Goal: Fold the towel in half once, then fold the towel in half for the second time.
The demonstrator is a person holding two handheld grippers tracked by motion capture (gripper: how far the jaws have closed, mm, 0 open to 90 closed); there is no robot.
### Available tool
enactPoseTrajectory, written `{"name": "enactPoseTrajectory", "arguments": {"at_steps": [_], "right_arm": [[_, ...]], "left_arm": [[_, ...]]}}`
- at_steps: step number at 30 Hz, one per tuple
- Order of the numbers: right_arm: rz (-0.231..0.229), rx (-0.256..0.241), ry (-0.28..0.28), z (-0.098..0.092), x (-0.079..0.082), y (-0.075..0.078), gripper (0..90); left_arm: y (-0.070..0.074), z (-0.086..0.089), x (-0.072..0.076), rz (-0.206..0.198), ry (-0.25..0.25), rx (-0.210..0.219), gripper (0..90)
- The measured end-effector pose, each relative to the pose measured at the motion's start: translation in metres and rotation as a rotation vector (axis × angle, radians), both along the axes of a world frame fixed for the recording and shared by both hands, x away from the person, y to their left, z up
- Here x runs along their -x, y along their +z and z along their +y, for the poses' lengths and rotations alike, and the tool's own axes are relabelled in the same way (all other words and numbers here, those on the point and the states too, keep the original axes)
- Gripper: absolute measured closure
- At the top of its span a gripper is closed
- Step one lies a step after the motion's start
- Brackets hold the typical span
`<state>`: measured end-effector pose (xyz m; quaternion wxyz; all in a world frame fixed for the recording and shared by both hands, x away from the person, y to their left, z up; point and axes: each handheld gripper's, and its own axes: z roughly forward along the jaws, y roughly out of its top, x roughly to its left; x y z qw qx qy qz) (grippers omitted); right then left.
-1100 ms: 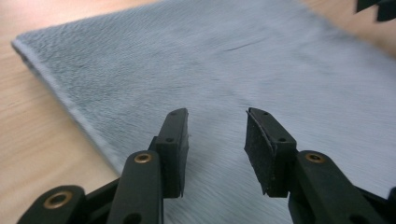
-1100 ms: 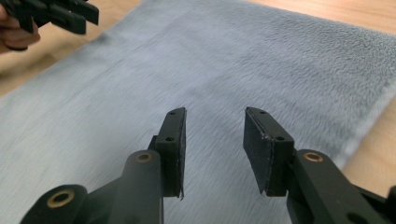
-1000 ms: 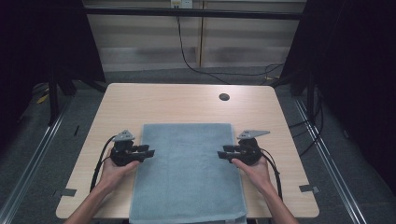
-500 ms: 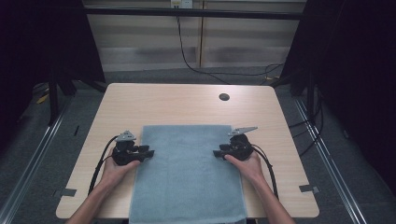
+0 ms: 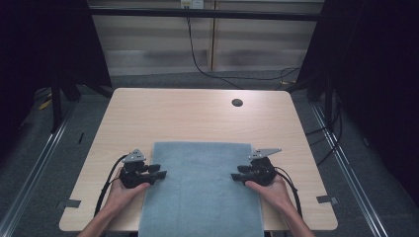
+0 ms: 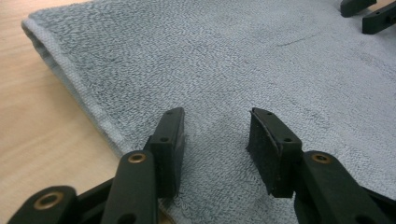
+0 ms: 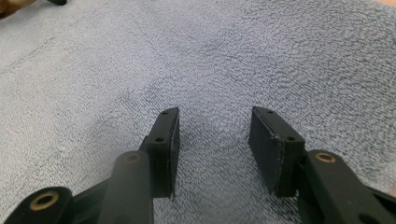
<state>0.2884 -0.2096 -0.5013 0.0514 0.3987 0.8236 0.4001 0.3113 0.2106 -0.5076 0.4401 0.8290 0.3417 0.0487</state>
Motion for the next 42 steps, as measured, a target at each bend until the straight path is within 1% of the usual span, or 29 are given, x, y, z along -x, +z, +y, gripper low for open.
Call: {"name": "enactPoseTrajectory", "arguments": {"at_steps": [4, 6, 7, 8, 9, 11, 12, 14, 16, 17, 18, 19, 20, 21, 23, 25, 26, 27, 30, 32, 33, 34, 35, 36, 37, 39, 40, 41, 42], "right_arm": [[-0.014, -0.010, 0.009, -0.001, 0.013, -0.001, 53.5], [-0.017, -0.007, 0.020, -0.001, 0.019, -0.001, 53.4], [-0.020, -0.005, 0.026, -0.001, 0.022, -0.001, 53.1], [-0.029, 0.000, 0.036, 0.000, 0.026, -0.001, 53.1], [-0.024, 0.004, 0.036, 0.000, 0.028, 0.000, 52.6], [0.003, -0.010, 0.034, 0.001, 0.032, 0.001, 51.2], [0.011, -0.008, 0.040, 0.002, 0.033, 0.003, 51.2], [0.036, -0.028, 0.055, 0.002, 0.032, 0.006, 49.4], [0.028, -0.036, 0.051, 0.001, 0.029, 0.010, 49.3], [0.007, -0.030, 0.036, -0.001, 0.025, 0.014, 48.9], [-0.009, -0.041, 0.016, -0.004, 0.021, 0.018, 49.0], [-0.023, -0.047, 0.003, -0.006, 0.017, 0.020, 49.2], [-0.047, -0.051, -0.020, -0.010, 0.011, 0.024, 49.3], [-0.057, -0.052, -0.036, -0.014, 0.005, 0.027, 49.3], [-0.069, -0.048, -0.068, -0.022, -0.010, 0.031, 49.3], [-0.070, -0.050, -0.086, -0.027, -0.022, 0.032, 49.3], [-0.067, -0.047, -0.092, -0.029, -0.029, 0.031, 49.3], [-0.065, -0.040, -0.101, -0.030, -0.035, 0.029, 49.3], [-0.063, 0.002, -0.112, -0.028, -0.048, 0.022, 48.9], [-0.060, 0.015, -0.120, -0.029, -0.052, 0.015, 48.2], [-0.057, 0.037, -0.124, -0.029, -0.053, 0.011, 47.9], [-0.063, 0.066, -0.118, -0.029, -0.053, 0.006, 48.0], [-0.053, 0.080, -0.115, -0.029, -0.054, 0.001, 48.0], [-0.055, 0.082, -0.117, -0.028, -0.053, -0.003, 48.9], [-0.064, 0.074, -0.117, -0.028, -0.052, -0.004, 51.6], [-0.070, 0.103, -0.107, -0.024, -0.051, -0.002, 61.2], [-0.069, 0.101, -0.102, -0.022, -0.051, -0.002, 65.2], [-0.071, 0.098, -0.094, -0.022, -0.051, -0.002, 70.9], [-0.070, 0.085, -0.088, -0.020, -0.050, -0.003, 74.1]], "left_arm": [[0.001, -0.002, 0.014, -0.016, -0.007, -0.015, 52.5], [0.002, -0.001, 0.018, 0.004, -0.001, -0.010, 52.5], [0.002, 0.000, 0.022, 0.020, -0.009, 0.003, 51.9], [0.002, 0.002, 0.025, 0.017, -0.010, 0.007, 50.2], [0.002, 0.002, 0.027, 0.021, -0.011, 0.009, 50.2], [0.003, 0.003, 0.034, 0.015, -0.018, -0.005, 50.2], [0.003, 0.004, 0.037, 0.012, -0.031, -0.013, 50.0], [0.006, 0.005, 0.041, 0.006, -0.044, -0.041, 48.6], [0.007, 0.004, 0.043, 0.013, -0.036, -0.045, 47.8], [0.008, 0.003, 0.043, 0.004, -0.042, -0.047, 47.1], [0.009, 0.003, 0.042, -0.007, -0.045, -0.039, 49.5], [0.012, 0.003, 0.039, -0.010, -0.055, -0.021, 50.0], [0.013, 0.002, 0.036, -0.011, -0.053, -0.016, 49.6], [0.016, 0.001, 0.032, -0.019, -0.043, -0.018, 49.2], [0.019, -0.002, 0.022, -0.021, -0.036, -0.007, 49.6], [0.020, -0.006, 0.012, -0.027, -0.028, -0.028, 50.7], [0.018, -0.006, 0.010, -0.033, -0.021, -0.021, 53.3], [0.016, -0.006, 0.007, -0.023, -0.018, -0.036, 53.6], [0.010, -0.005, 0.007, -0.011, -0.021, -0.069, 53.1], [0.010, -0.003, 0.007, -0.010, -0.015, -0.067, 52.3], [0.010, -0.002, 0.007, -0.003, -0.015, -0.069, 51.6], [0.010, -0.002, 0.007, -0.007, -0.018, -0.068, 51.2], [0.010, -0.002, 0.006, -0.006, -0.016, -0.063, 51.2], [0.011, -0.002, 0.006, -0.007, -0.011, -0.062, 51.1], [0.015, 0.000, 0.004, -0.015, 0.001, -0.051, 50.2], [0.025, 0.004, -0.003, -0.019, 0.016, -0.019, 48.6], [0.028, 0.005, -0.007, -0.026, 0.022, -0.019, 48.1], [0.033, 0.008, -0.015, -0.035, 0.045, 0.000, 48.0], [0.036, 0.010, -0.023, -0.037, 0.057, 0.022, 47.2]]}}
